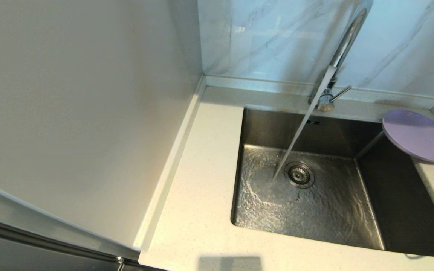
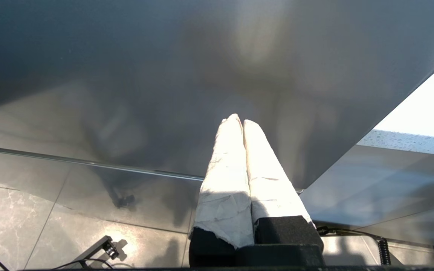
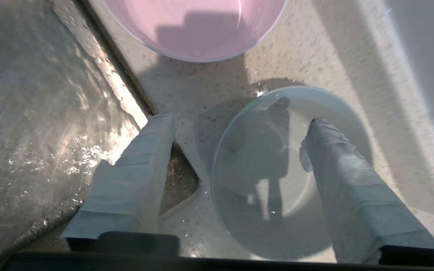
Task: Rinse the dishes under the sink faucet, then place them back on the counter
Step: Turn off the faucet
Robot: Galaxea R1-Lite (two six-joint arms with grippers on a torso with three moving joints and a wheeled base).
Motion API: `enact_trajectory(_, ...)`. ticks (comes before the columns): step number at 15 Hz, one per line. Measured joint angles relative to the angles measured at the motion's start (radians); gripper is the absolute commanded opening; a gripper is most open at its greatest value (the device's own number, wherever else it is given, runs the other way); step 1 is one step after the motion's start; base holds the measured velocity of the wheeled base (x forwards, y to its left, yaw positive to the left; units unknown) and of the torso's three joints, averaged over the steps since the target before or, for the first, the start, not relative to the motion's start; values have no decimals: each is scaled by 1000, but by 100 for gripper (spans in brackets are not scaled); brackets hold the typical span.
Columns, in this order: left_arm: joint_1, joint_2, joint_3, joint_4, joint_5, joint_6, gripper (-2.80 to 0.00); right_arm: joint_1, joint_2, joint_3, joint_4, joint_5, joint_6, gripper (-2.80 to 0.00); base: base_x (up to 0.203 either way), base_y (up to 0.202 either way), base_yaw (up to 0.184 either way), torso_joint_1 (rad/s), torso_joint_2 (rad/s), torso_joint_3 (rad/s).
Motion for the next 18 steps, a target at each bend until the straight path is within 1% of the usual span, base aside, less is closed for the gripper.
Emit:
enact_trajectory(2,0,0,0,0,0,0,-280,1,-87,-4,34,-1,-41,0,0,0,0,0,0,0)
enact_trajectory(3,0,0,0,0,0,0,-280,7,-132,-6,41,-7,-86,0,0,0,0,0,0,0)
enact_trajectory(4,0,0,0,0,0,0,-280,34,-172,-6,44,-28,-143,0,0,0,0,0,0,0)
enact_trajectory(5,0,0,0,0,1,0,-280,62,-206,-6,50,-67,-186,0,0,0,0,0,0,0)
enact_trajectory(7,0,0,0,0,1,0,-280,100,-270,-29,78,-193,-259,0,0,0,0,0,0,0)
enact_trajectory(8,0,0,0,0,1,0,-280,108,-292,-46,113,-236,-267,-280,0,0,0,0,0,0)
enact_trajectory(10,0,0,0,0,1,0,-280,116,-336,-61,194,-298,-268,-280,0,0,0,0,0,0)
enact_trajectory(11,0,0,0,0,0,1,-280,120,-354,-61,229,-306,-268,-280,0,0,0,0,0,0)
enact_trajectory(14,0,0,0,0,1,0,-280,144,-386,-72,313,-283,-262,-280,0,0,0,0,0,0)
enact_trajectory(16,0,0,0,0,0,0,-280,165,-390,-105,331,-275,-232,-280,0,0,0,0,0,0)
enact_trajectory(18,0,0,0,0,0,1,-280,203,-384,-165,379,-277,-220,-280,0,0,0,0,0,0)
